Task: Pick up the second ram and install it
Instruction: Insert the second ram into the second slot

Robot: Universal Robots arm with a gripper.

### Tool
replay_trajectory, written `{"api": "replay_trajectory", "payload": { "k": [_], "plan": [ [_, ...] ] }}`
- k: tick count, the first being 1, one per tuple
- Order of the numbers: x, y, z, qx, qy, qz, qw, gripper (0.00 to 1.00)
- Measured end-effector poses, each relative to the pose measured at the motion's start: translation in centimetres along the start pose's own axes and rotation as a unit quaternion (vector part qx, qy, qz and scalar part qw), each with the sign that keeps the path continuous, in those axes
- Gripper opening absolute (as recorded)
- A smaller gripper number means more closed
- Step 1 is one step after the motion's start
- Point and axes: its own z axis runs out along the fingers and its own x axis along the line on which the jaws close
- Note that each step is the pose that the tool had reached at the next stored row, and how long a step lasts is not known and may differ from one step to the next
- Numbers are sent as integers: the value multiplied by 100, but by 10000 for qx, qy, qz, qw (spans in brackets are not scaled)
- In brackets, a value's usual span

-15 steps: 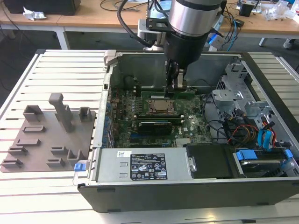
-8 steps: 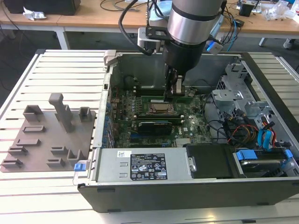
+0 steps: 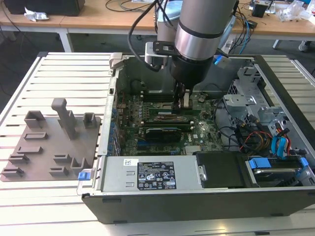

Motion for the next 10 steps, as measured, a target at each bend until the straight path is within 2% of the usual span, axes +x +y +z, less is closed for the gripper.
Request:
{"api": "replay_trajectory", "payload": {
  "k": [4, 6, 8, 10],
  "plan": [
    [-69, 7, 45, -9, -3, -158, 9999, 13],
    [-127, 14, 126, -7, -7, -120, 9999, 13],
    [-141, 15, 214, -2, -13, -37, 10000, 13],
    [-158, 15, 252, -2, -12, -29, 10000, 13]
  ]
}}
